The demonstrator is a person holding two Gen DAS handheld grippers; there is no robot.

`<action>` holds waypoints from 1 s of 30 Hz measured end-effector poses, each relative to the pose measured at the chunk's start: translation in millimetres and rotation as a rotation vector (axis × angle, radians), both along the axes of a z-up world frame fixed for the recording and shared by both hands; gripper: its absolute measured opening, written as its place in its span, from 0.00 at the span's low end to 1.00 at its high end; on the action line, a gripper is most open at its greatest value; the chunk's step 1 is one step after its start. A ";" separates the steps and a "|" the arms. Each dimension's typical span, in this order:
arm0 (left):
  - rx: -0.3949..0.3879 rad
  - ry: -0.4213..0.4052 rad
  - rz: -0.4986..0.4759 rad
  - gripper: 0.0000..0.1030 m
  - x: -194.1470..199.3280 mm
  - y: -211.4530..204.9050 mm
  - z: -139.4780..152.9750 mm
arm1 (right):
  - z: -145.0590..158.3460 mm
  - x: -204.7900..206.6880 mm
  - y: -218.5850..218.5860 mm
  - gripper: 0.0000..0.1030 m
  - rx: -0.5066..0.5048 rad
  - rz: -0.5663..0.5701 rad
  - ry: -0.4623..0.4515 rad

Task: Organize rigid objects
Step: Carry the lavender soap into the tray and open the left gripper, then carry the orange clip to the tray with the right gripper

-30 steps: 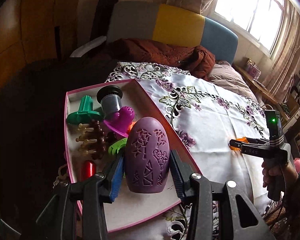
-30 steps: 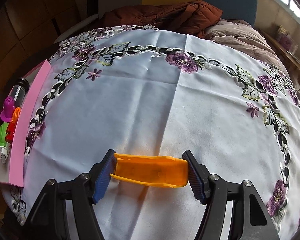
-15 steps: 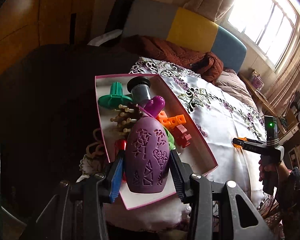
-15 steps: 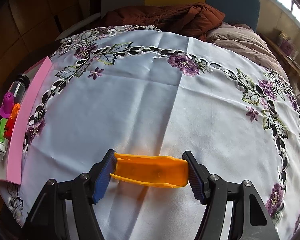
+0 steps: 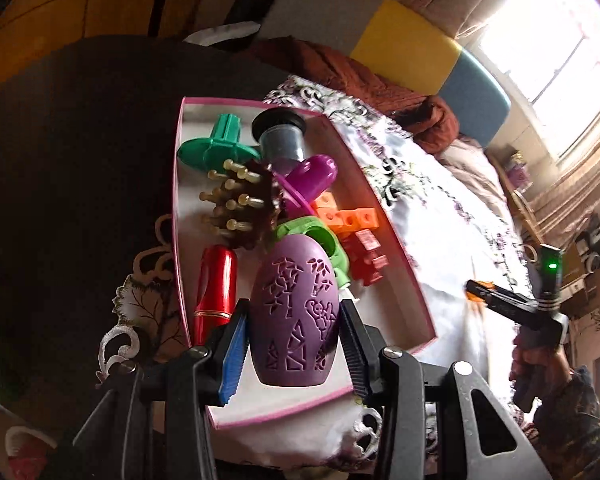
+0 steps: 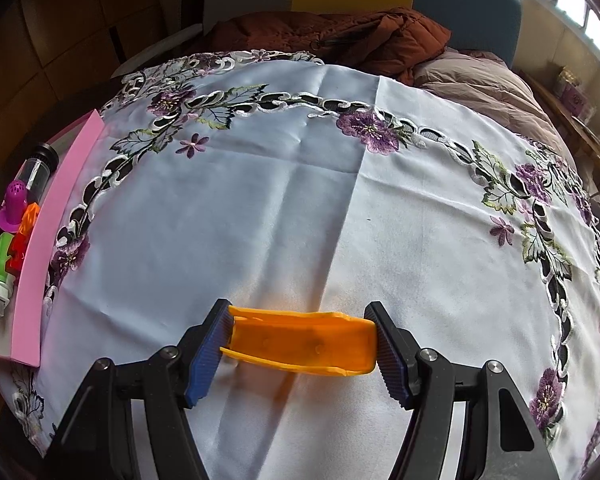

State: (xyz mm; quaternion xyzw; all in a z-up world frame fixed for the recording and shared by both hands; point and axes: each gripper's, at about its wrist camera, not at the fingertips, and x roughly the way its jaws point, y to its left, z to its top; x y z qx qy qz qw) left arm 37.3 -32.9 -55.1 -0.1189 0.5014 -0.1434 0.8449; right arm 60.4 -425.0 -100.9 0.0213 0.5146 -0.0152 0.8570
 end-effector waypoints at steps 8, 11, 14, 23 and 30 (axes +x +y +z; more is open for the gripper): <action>0.084 -0.008 -0.029 0.42 2.7 -9.1 -11.8 | -0.3 -0.1 -0.1 0.66 0.000 -0.001 0.000; 0.123 -0.048 -0.031 0.42 0.9 -11.8 -7.5 | -0.2 0.0 0.2 0.66 0.000 -0.001 0.000; 0.153 -0.083 -0.036 0.42 -2.6 -13.0 -3.0 | -0.3 0.0 0.7 0.66 -0.006 0.002 -0.001; 0.217 -0.128 -0.027 0.42 -6.6 -16.9 10.9 | 1.3 -1.3 2.9 0.66 -0.027 0.009 -0.005; 0.218 -0.136 0.001 0.42 -10.9 -9.4 17.3 | 2.0 -2.1 2.2 0.66 -0.028 0.006 -0.007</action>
